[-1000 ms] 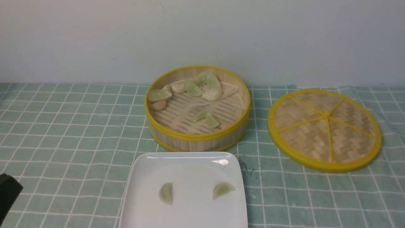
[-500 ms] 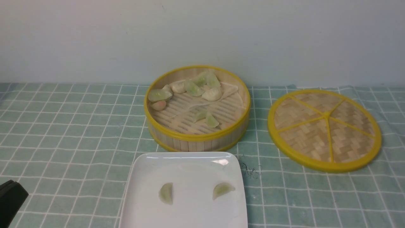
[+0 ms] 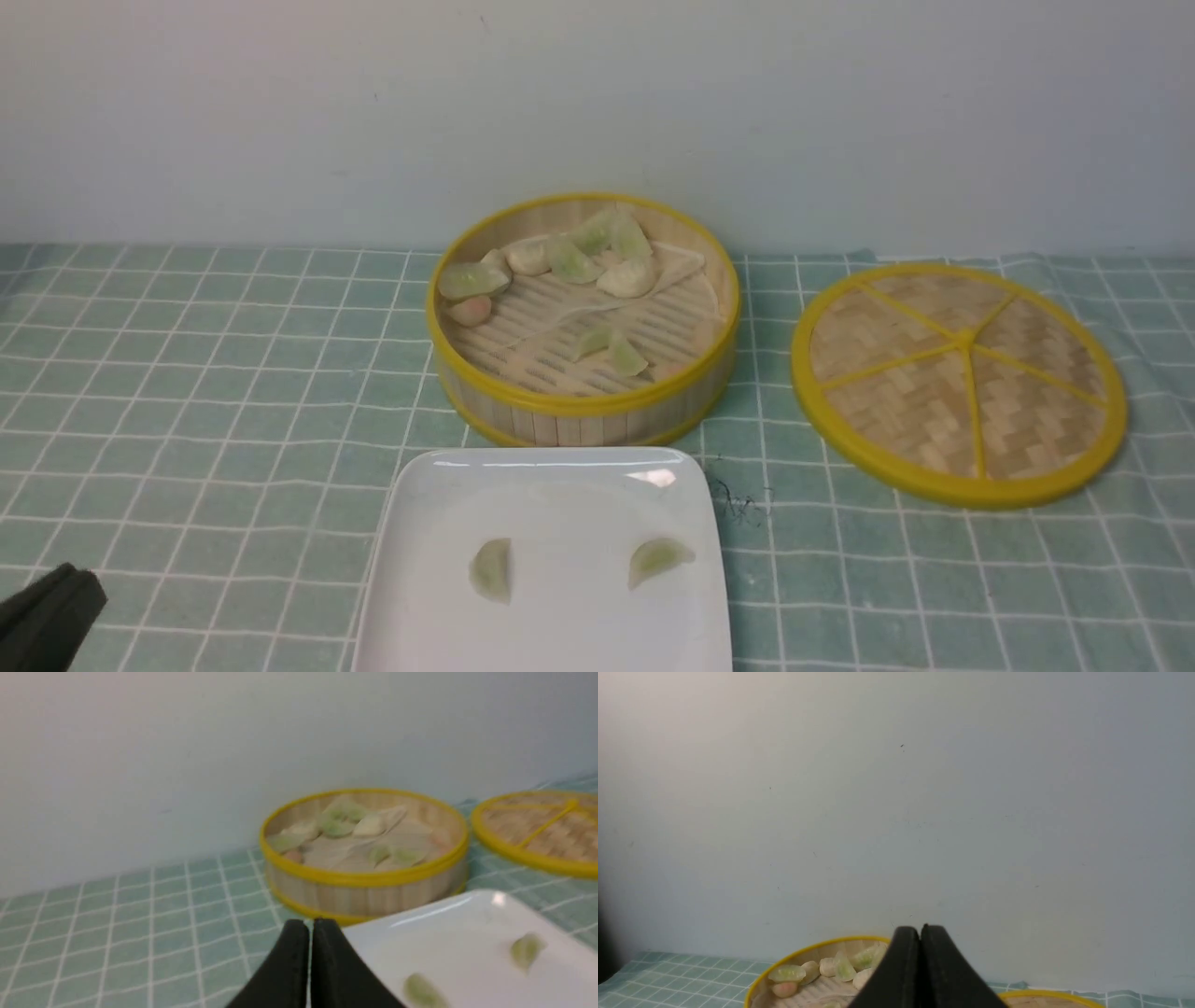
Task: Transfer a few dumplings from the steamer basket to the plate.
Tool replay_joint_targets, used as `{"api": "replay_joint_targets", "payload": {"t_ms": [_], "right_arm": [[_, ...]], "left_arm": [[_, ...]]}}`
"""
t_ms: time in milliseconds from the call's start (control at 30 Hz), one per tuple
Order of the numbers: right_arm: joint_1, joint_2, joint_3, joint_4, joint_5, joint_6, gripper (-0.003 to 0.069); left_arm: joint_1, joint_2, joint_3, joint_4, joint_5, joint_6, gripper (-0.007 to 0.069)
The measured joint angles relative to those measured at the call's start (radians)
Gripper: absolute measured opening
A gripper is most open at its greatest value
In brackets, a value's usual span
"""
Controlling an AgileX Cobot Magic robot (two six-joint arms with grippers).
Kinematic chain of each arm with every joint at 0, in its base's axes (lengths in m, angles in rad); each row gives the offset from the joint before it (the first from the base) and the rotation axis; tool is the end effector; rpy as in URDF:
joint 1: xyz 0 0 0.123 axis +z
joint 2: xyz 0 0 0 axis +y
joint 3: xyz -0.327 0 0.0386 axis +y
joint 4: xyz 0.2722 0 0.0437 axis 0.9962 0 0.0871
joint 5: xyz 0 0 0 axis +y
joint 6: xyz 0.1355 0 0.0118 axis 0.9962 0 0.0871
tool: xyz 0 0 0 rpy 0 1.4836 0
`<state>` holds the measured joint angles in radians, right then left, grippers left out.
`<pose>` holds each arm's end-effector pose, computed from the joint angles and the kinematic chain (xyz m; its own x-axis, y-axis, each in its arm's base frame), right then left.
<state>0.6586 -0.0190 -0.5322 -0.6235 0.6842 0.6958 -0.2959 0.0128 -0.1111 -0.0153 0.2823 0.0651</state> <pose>0.0367 -0.0351 0.3419 -0.0101 0.2111 -0.9774 -0.2804 0.9377 0.2054 0.0720 -0.0226 0.2228 -0.0774 0.0763 -0.9941 0.2999 0.9527 0.0497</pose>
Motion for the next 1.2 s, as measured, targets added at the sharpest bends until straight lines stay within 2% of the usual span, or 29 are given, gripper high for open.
{"api": "replay_joint_targets", "payload": {"t_ms": [67, 100, 233, 400, 1200], "right_arm": [[0.000, 0.000, 0.000, 0.000, 0.000, 0.000, -0.0013], [0.000, 0.000, 0.000, 0.000, 0.000, 0.000, -0.0013], [0.000, 0.000, 0.000, 0.000, 0.000, 0.000, -0.0013], [0.000, 0.000, 0.000, 0.000, 0.000, 0.000, -0.0013], [0.000, 0.000, 0.000, 0.000, 0.000, 0.027, -0.0013]], "left_arm": [[0.035, -0.012, 0.035, -0.004, 0.000, 0.020, -0.0006], [0.089, -0.021, 0.082, -0.006, 0.000, 0.039, -0.0006], [0.198, -0.024, 0.139, -0.006, 0.013, 0.048, -0.0006], [0.259, -0.024, 0.140, -0.006, 0.055, 0.049, -0.0006], [0.267, -0.024, 0.140, -0.007, 0.087, 0.047, -0.0006]]}}
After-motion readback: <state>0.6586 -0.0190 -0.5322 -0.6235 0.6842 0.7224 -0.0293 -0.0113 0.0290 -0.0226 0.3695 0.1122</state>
